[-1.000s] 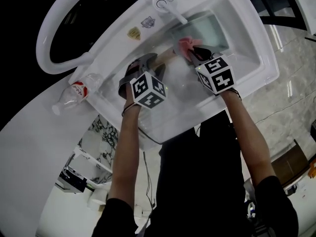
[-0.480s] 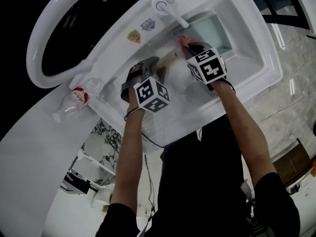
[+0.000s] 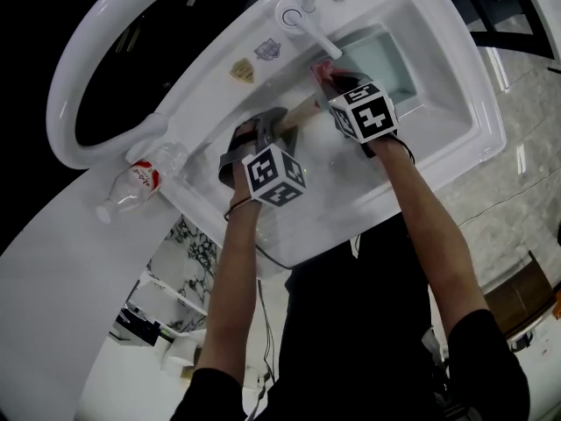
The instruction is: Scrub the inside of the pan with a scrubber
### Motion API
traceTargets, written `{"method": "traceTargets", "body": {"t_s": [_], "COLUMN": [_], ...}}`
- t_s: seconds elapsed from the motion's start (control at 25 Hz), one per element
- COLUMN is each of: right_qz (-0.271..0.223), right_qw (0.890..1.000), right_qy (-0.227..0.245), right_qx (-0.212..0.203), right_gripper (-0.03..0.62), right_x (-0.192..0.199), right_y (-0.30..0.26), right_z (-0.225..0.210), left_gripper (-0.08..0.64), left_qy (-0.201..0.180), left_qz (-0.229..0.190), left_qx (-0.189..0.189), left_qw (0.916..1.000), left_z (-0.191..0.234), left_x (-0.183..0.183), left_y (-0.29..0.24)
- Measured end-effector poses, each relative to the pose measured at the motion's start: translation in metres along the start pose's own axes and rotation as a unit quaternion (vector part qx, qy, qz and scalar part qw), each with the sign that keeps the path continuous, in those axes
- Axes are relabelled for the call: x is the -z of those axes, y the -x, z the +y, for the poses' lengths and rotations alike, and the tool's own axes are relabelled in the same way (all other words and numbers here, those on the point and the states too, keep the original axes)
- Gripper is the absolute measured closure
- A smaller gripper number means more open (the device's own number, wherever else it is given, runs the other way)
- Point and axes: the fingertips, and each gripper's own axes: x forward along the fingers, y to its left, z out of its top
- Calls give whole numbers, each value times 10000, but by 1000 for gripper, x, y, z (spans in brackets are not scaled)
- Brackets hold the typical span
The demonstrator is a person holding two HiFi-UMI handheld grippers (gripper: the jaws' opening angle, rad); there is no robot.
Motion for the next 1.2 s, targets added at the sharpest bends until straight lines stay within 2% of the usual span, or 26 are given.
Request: {"method": "traceTargets", "body": {"t_s": [0.2, 0.52, 0.72, 0.88, 1.08, 1.2], "right_qz": [-161, -275, -423, -585, -527, -417], "right_qw": [9998, 9995, 9962, 9872, 9719, 9665], "right_qy": [-101, 39, -431, -785, -870, -815], "right_qx": [20, 162, 631, 1256, 2122, 2397], "right_gripper": [546, 548, 548, 549, 559, 563], "right_x": [-15, -28, -27, -25, -23, -22], "right_y": [-7, -10, 0, 12, 24, 27], "right_z": [-3, -20, -58, -94, -131, -141], "left_gripper": [414, 416, 417, 417, 417, 417], "left_qy": [15, 205, 212, 203, 149, 165], "left_qz": [61, 184, 199, 203, 186, 203], "left_qx": [70, 75, 135, 93, 126, 133], "left_qw": [10000, 9996, 9995, 9995, 9996, 9996], "left_z": [-1, 3, 2, 3, 2, 2], "left_x": [0, 1, 1, 1, 1, 1], "left_y": [0, -2, -3, -2, -2, -3]}}
